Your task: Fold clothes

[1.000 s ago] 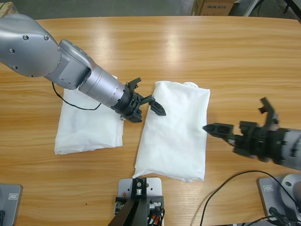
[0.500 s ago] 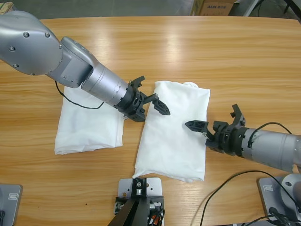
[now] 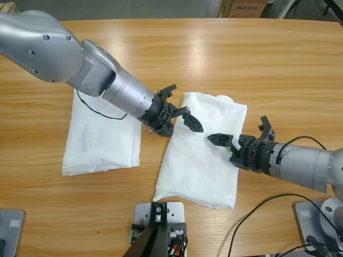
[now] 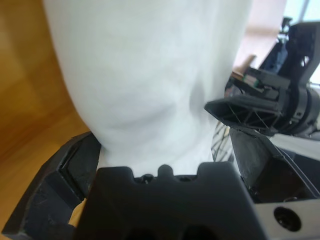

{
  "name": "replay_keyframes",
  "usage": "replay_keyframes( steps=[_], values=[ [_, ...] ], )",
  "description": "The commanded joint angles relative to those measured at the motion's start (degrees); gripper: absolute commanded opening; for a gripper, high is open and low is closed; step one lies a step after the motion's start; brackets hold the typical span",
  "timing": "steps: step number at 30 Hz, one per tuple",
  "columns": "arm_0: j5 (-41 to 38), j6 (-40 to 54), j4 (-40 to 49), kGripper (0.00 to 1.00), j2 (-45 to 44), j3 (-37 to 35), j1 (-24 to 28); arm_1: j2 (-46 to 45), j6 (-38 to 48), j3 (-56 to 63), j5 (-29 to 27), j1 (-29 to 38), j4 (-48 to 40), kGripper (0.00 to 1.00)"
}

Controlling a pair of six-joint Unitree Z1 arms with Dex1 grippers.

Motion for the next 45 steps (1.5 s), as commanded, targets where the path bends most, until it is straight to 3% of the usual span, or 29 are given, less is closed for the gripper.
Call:
replay_keyframes(
  steps=[1, 10, 17, 20, 24, 25, 26, 30, 45],
  values=[
    [-9.60, 3.06, -3.47, 0.996, 4.96, -0.32, -1.04, 5.83, 0.21, 3.08, 0.54, -0.61, 1.26, 0.904],
    [-18.88, 10.16, -4.91, 1.000, 4.94, 3.07, -1.30, 5.99, -0.48, 3.08, 0.54, -0.61, 0.68, 0.899],
    [-19.41, 10.47, -7.89, 1.000, 5.40, 4.58, -1.58, 5.51, -0.56, 3.08, 0.54, -0.61, 0.92, 0.883],
    [-16.14, 10.00, -7.64, 0.980, 5.47, 5.16, -1.57, 5.20, -0.63, 3.08, 0.54, -0.61, 1.04, 0.875],
    [-4.06, 9.98, -3.82, 0.584, 2.58, 4.18, -2.09, 4.39, -0.99, 3.08, 0.54, -0.61, 1.26, 0.869],
    [-1.88, 9.82, -2.72, 0.505, 2.06, 3.86, -2.09, 4.23, -1.04, 3.08, 0.54, -0.61, 1.29, 0.867],
    [0.30, 9.35, -1.10, 0.490, 1.60, 3.56, -2.08, 4.14, -1.11, 3.08, 0.54, -0.61, 1.34, 0.867],
    [6.36, 3.39, -0.96, 0.494, 1.41, 2.51, -2.22, 3.72, -1.48, 3.08, 0.61, -0.61, 1.54, 0.867],
    [9.09, -6.77, -7.94, 0.526, 2.67, 2.88, -4.47, 3.31, -2.06, 3.08, 0.68, -0.61, 1.78, 0.862]
  ],
)
